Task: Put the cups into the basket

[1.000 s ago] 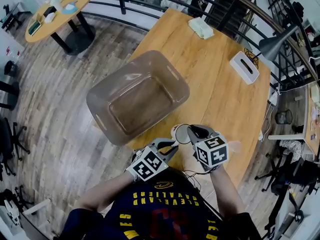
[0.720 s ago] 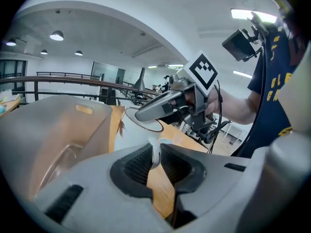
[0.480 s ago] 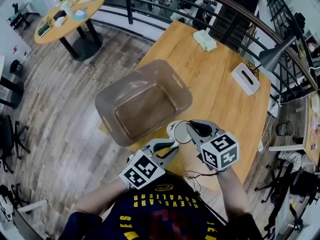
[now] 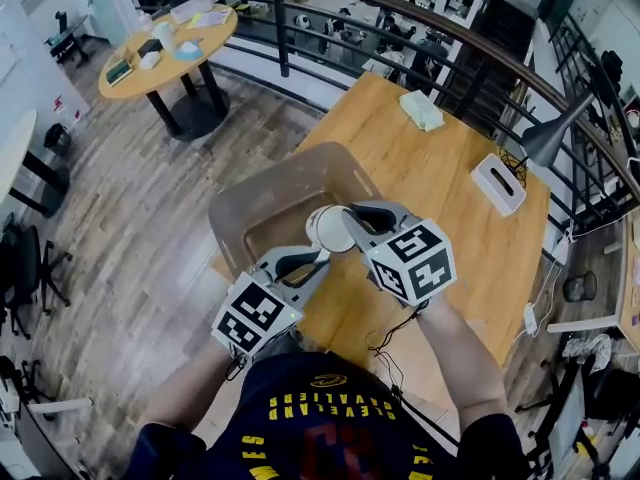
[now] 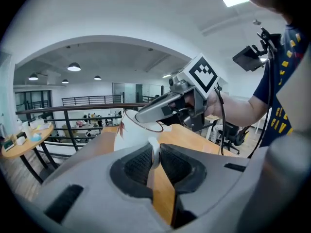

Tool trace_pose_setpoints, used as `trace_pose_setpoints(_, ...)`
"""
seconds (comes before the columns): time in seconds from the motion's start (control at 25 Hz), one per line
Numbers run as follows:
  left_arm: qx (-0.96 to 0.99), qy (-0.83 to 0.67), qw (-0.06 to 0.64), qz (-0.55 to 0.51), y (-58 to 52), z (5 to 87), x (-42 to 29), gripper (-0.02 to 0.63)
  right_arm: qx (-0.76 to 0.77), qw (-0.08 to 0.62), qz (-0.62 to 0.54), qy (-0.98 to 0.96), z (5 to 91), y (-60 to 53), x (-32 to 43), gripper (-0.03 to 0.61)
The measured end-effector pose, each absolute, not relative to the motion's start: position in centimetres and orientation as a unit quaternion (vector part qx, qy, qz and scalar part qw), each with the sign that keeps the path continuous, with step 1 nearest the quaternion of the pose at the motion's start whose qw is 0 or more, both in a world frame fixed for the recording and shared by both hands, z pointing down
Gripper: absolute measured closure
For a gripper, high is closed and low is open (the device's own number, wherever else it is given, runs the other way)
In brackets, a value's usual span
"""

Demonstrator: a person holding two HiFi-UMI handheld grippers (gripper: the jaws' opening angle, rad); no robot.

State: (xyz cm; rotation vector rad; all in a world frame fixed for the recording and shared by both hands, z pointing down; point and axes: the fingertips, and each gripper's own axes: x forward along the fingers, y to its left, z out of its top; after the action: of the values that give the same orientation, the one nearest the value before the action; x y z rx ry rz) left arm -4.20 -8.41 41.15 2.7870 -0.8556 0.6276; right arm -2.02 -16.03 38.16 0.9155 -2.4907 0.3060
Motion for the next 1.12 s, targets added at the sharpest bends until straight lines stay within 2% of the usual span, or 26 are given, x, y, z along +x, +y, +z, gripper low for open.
trace_pose_setpoints(0.36,0.92,-0.302,0.073,0.239,-15.6,43.5,-7.4,0.552,0.348,0.284,0.082,-0.889,39.8,-22.8,-5.3,0.541)
trace_pose_setpoints(0.92,0.893,-0.245,0.208,0.316,-23.9,55.9,-7.8,0.551,0.403,0.425,0.132,-0.8,51.8,-31.4,-5.4,0.541)
trace_pose_setpoints(1.12,0.869,-0.241,0.24,0.36,-24.9,59.8,-8.1,0.551,0.402,0.45,0.138,-0.785,55.5,-32.8,-5.8,0.541)
